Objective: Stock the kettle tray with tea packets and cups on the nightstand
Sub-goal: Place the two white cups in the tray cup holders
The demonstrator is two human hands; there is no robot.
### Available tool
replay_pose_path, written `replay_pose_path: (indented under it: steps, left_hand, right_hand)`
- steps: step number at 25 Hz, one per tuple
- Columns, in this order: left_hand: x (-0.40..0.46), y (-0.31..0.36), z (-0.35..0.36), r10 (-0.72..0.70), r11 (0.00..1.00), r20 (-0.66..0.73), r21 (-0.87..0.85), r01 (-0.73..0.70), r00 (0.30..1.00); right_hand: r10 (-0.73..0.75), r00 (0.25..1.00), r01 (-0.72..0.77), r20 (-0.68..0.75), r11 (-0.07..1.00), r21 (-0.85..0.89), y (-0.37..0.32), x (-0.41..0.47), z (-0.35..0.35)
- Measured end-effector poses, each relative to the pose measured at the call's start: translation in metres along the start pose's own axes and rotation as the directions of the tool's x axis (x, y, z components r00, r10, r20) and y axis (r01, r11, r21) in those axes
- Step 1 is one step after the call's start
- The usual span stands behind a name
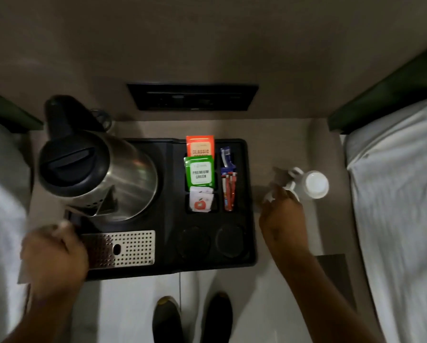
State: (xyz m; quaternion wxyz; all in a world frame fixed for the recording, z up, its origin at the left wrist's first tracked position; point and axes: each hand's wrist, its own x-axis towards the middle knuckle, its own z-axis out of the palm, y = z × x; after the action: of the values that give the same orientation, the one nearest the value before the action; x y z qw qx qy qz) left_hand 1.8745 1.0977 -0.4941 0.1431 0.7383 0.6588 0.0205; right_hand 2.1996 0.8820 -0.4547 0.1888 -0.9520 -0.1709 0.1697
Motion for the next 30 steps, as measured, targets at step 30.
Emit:
replay_pose_path:
  steps: [30]
  left_hand:
    - [-0.113,0.120,0.057,0.546,0.836,0.228,-0.206,-0.508,0.806]
  right_hand:
    - [-0.124,0.978,0.139,0.165,0.987,-0.083,0.010,-0.081,0.057]
